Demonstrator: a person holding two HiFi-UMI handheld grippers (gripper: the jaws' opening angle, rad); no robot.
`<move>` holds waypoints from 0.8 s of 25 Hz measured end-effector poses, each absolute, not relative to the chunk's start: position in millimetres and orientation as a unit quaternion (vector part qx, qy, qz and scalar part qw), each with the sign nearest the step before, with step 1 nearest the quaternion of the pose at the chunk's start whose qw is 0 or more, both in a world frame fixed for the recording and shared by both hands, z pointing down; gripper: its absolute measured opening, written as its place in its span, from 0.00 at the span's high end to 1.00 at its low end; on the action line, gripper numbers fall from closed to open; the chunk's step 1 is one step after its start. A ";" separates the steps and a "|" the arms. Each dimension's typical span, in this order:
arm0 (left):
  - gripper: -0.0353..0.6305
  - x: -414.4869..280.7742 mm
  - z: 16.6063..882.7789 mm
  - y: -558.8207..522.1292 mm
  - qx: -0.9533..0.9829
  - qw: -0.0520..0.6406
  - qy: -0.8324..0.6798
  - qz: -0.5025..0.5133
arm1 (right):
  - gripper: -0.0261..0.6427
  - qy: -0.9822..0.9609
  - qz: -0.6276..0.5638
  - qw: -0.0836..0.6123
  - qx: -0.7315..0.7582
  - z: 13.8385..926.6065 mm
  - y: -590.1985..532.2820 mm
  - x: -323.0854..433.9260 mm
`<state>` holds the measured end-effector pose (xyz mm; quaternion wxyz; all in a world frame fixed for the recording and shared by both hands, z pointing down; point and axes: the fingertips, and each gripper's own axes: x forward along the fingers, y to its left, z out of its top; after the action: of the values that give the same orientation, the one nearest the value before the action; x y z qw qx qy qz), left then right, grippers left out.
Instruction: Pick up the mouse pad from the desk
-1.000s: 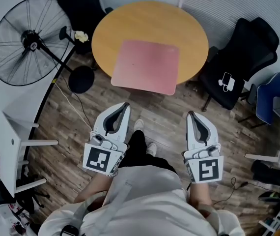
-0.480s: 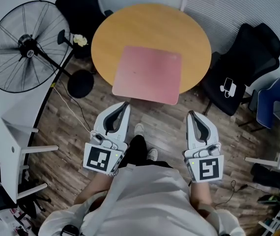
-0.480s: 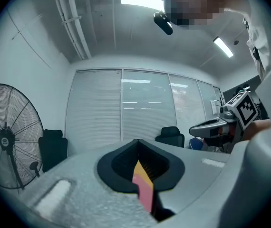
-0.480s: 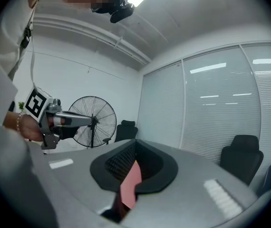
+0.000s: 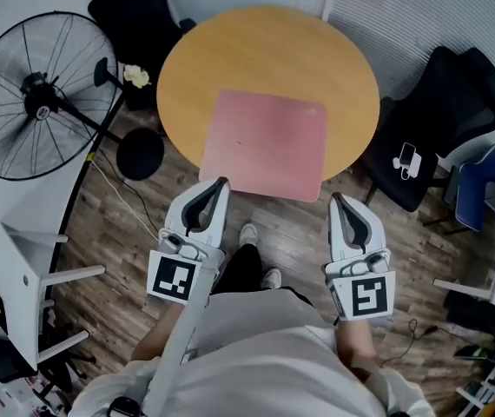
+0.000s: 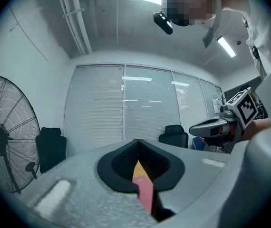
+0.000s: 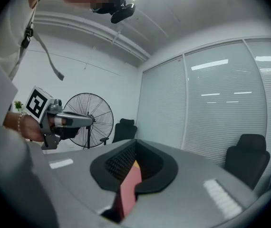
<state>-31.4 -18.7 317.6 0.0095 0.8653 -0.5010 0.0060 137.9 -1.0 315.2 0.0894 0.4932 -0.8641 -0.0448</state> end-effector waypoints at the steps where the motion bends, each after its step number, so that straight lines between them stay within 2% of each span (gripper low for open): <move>1: 0.94 -33.2 318.7 -26.6 0.866 0.012 -0.501 0.006 | 0.95 -0.864 -0.042 0.094 0.494 317.7 -8.5 136.8; 20: 0.94 -74.6 330.2 -159.1 0.876 0.003 -0.482 0.014 | 0.95 -0.858 -0.052 0.098 0.501 323.5 -137.9 92.1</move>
<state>-74.6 -159.1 330.2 0.0032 0.8763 -0.4815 0.0139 92.1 -137.9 323.5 0.0978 0.5013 -0.8582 -0.0518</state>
